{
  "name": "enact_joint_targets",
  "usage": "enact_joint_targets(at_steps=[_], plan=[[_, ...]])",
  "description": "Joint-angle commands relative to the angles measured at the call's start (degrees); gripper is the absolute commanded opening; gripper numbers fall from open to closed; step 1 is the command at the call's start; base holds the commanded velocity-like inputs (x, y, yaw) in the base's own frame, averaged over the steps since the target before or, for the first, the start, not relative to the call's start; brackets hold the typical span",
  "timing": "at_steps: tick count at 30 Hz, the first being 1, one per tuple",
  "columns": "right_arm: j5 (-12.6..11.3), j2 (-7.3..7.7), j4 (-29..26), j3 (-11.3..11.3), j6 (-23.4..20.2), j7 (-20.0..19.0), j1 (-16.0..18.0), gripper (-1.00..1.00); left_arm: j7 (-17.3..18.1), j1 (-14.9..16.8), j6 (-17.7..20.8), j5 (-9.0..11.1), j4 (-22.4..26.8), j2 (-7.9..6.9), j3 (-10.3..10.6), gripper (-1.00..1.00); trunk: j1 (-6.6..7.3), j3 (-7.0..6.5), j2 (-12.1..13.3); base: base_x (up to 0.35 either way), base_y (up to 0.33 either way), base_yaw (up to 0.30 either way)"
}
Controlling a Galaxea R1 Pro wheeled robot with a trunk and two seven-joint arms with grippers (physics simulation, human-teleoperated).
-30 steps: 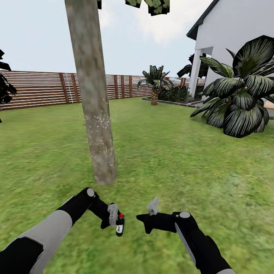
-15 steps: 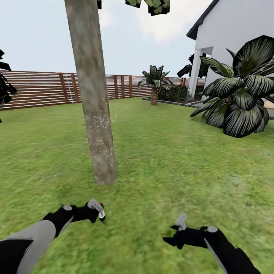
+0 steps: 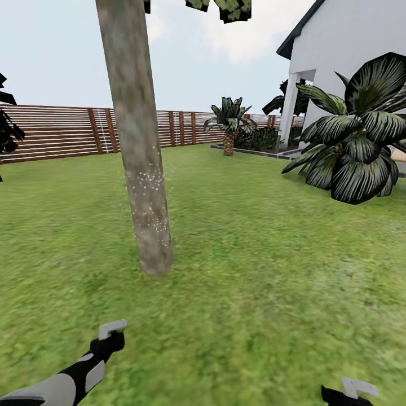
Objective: In the garden, pick up the pesticide atomizer on the floor and spray pesticide onto both trees until each tree trunk is fully covered.
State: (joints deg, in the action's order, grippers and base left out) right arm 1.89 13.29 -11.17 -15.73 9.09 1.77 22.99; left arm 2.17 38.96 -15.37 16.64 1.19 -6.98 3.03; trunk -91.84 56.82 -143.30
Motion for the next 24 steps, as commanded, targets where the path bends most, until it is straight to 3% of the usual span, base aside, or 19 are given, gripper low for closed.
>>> enact_joint_targets(at_steps=[1, 3, 7, 16, 22, 24], plan=[[0.2, -0.01, 0.1, -0.2, 0.7, 0.5, 0.0, 1.00, -0.2, -0.8, -0.2, 1.7, 0.0, 0.10, 0.4, -1.00, 0.01, 0.05, 0.0, 0.000, 0.000, 0.000], [0.2, -0.01, -0.1, -0.4, 1.1, 0.8, 0.0, 1.00, -0.5, -3.2, -1.8, 3.2, 0.0, 0.15, 0.3, -1.00, 0.01, 0.05, 0.0, 0.000, 0.000, 0.000], [0.3, -0.12, 0.0, -0.3, 1.2, 0.9, 0.0, 1.00, -0.7, -3.8, -5.0, 3.5, 0.0, 0.13, 0.4, -1.00, 0.01, 0.05, 0.0, 0.000, 0.000, 0.000], [0.2, -0.24, -0.2, -0.5, 1.2, 1.0, 0.0, 1.00, -0.6, -4.1, -5.4, 3.5, 0.0, -0.56, 0.4, -1.00, 0.01, 0.05, 0.0, 0.000, 0.000, 0.003], [0.2, -0.20, -0.3, -0.6, 1.2, 1.2, 0.0, 1.00, -0.6, -4.1, -5.3, 3.6, -0.1, -0.58, 0.4, -1.00, 0.01, 0.05, 0.0, 0.000, 0.000, 0.220], [0.2, -0.19, -0.2, -0.6, 1.2, 1.2, 0.0, 1.00, -0.6, -5.9, -5.5, 3.6, -0.1, -0.59, 0.3, -1.00, 0.01, 0.05, 0.0, 0.000, 0.000, 0.278]])
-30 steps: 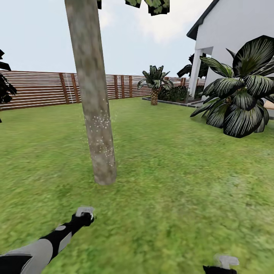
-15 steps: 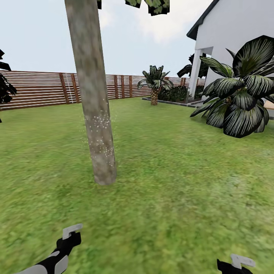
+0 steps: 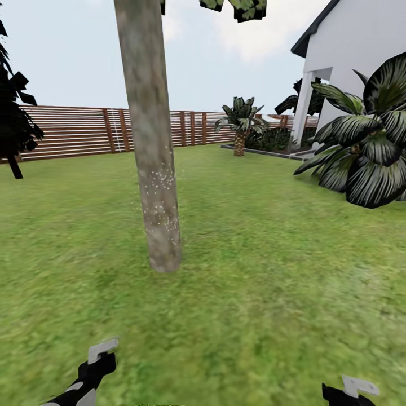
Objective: In the garden, pick up the pesticide atomizer on the floor and spray pesticide onto both trees until each tree trunk is fully covered.
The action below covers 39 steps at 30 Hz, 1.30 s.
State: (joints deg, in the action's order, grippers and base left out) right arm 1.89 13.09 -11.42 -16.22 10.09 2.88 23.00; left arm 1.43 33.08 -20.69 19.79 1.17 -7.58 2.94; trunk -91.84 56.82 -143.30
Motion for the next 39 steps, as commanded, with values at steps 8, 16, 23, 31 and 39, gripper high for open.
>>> enact_joint_targets(at_steps=[8, 16, 23, 31, 39], plan=[[0.1, -0.05, 0.0, -0.2, 0.2, 0.1, 0.0, 1.00, 0.1, -0.9, -0.2, 0.4, 0.0, -0.06, 0.4, -1.00, 0.02, -0.02, 0.0, 0.000, 0.000, 0.282], [0.1, 0.06, -0.2, -0.2, 0.2, 0.1, 0.0, 1.00, 0.2, -0.9, -0.2, 0.4, 0.0, -0.06, 0.4, -1.00, 0.02, -0.24, 0.0, 0.000, 0.000, 0.283], [0.1, 0.09, -0.2, -0.3, 0.2, 0.1, 0.0, 1.00, 0.1, -0.9, -0.2, 0.4, 0.0, -0.05, 0.5, -1.00, -0.06, 0.22, -0.1, 0.000, 0.000, 0.283], [0.1, 0.09, -0.2, -0.3, 0.2, 0.1, 0.0, 1.00, 0.2, -0.9, -0.2, 0.4, 0.0, -0.05, 0.4, -1.00, -0.06, -0.03, -0.1, 0.000, 0.000, 0.283], [0.1, 0.06, -0.2, -0.3, 0.2, 0.1, 0.0, 1.00, 0.1, -1.1, -0.2, 0.4, 0.0, -0.05, 0.5, -1.00, 0.14, -2.05, 0.0, 0.000, 0.000, 0.282]])
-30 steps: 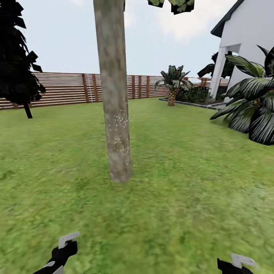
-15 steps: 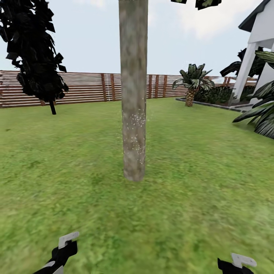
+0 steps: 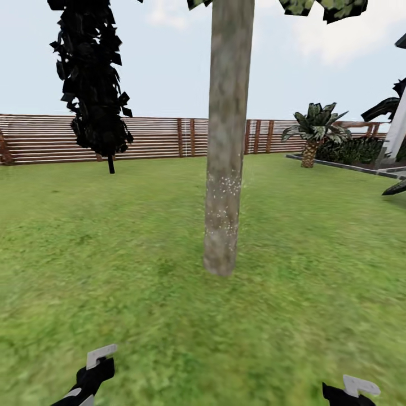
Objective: In the garden, pick up the pesticide atomizer on the floor and spray pesticide onto both trees until each tree trunk is fully covered.
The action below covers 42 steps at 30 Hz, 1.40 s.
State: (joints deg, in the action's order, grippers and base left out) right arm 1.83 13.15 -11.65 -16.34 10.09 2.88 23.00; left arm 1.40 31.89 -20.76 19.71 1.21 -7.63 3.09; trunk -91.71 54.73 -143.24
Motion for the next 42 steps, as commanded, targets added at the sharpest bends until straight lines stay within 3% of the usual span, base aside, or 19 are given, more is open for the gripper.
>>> enact_joint_targets(at_steps=[1, 10, 13, 42], plan=[[0.2, -0.01, 0.1, -0.1, 0.2, 0.1, 0.0, 1.00, 0.2, 0.0, -0.2, 0.5, -0.1, 0.00, 0.3, -1.00, 0.04, -0.21, 0.0, 0.000, 0.000, 0.281], [0.2, -0.12, 0.1, -0.1, 0.2, 0.1, 0.0, 1.00, 0.2, -0.2, -0.2, 0.5, -0.1, 0.02, 0.3, -1.00, 0.25, -0.69, 0.4, 0.000, 0.000, 0.276], [0.2, -0.13, 0.2, -0.1, 0.2, 0.1, 0.0, 1.00, 0.1, -0.2, -0.2, 0.5, -0.1, 0.04, 0.3, -1.00, 0.91, -1.33, 1.6, 0.000, 0.000, 0.274], [0.3, -0.15, 0.3, -0.1, 0.2, 0.2, 0.0, 1.00, 0.1, -1.3, -0.2, 0.8, -0.1, 0.00, 0.3, -1.00, 0.91, -2.53, 1.6, 0.000, 0.000, 0.253]])
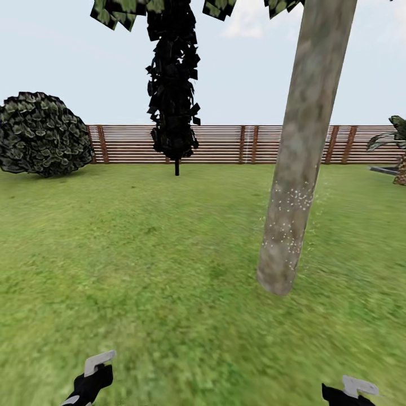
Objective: In the garden, pick up the pesticide atomizer on the floor and spray pesticide onto both trees until each tree trunk is fully covered.
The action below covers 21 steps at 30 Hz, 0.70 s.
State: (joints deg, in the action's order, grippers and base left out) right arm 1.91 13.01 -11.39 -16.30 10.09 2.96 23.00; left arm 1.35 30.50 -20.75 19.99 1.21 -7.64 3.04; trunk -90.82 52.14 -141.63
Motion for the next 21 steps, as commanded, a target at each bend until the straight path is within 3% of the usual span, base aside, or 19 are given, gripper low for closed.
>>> enact_joint_targets(at_steps=[1, 9, 14, 21], plan=[[0.2, 0.00, 0.1, -0.1, 0.2, 0.1, 0.0, 1.00, 0.1, 0.0, -0.2, 0.5, -0.1, 0.02, 0.3, -1.00, 0.01, 0.05, 0.0, 0.000, 0.000, 0.287], [0.2, -0.02, 0.0, -0.1, 0.2, 1.2, 0.0, 1.00, 0.1, 0.0, -0.2, 0.5, -0.1, 0.02, 0.3, -1.00, 0.01, 0.05, 0.0, 0.000, 0.000, 0.295], [0.3, -0.14, 0.2, 0.2, 0.2, 15.3, 0.0, 1.00, 0.1, 0.0, -0.2, 0.5, -0.1, 0.00, 0.3, -1.00, 0.01, 0.05, 0.0, 0.000, 0.000, 0.299], [0.4, -0.18, 0.0, 0.2, 0.2, 17.9, 0.0, 1.00, 0.1, 0.0, -0.2, 0.5, -0.1, -0.01, 0.3, -1.00, 0.01, 0.11, 0.0, 0.000, 0.000, 0.298]])
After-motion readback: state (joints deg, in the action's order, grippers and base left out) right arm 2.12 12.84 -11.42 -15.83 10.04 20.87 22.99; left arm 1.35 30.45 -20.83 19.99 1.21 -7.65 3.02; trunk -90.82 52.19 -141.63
